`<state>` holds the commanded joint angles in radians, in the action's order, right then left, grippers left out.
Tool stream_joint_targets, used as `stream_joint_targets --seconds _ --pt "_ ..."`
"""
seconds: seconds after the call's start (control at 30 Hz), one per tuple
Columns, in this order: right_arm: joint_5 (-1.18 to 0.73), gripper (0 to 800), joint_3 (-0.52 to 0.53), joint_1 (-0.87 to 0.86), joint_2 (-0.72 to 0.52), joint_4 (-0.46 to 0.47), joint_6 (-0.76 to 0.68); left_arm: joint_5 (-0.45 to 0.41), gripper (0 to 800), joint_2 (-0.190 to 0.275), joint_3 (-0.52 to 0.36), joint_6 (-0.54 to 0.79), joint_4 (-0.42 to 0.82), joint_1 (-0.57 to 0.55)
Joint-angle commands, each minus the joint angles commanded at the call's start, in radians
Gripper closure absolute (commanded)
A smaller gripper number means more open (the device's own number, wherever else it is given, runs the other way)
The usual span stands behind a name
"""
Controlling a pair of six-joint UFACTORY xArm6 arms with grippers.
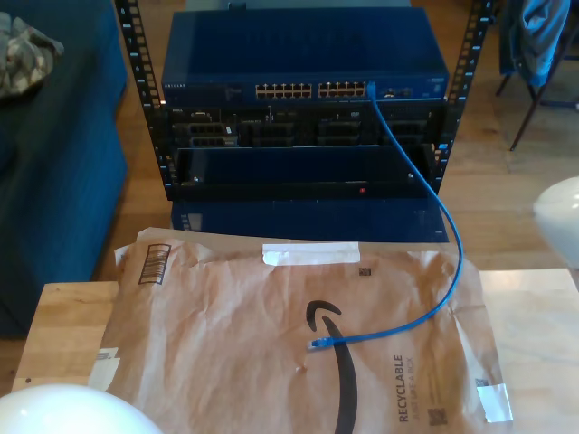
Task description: Grab the cable and plug it in
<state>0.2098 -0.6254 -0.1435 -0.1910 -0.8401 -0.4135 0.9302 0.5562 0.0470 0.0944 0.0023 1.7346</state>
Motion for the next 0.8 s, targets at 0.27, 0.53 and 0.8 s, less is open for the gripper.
stream_joint_targets --seconds 0.27,0.53,0.8 --pt "-0.318 3 0.110 -0.259 -0.172 0.000 0.250 0.000 0 0.000 0.000 0.000 0.000 0.000" --pt "-0.592 3 0.219 -0.526 -0.351 0.063 0.365 0.000 0 0.000 0.000 0.000 0.000 0.000" --pt "-0.999 2 0.232 -0.809 -0.468 0.281 0.397 0.000 0 0.000 0.000 0.000 0.000 0.000"
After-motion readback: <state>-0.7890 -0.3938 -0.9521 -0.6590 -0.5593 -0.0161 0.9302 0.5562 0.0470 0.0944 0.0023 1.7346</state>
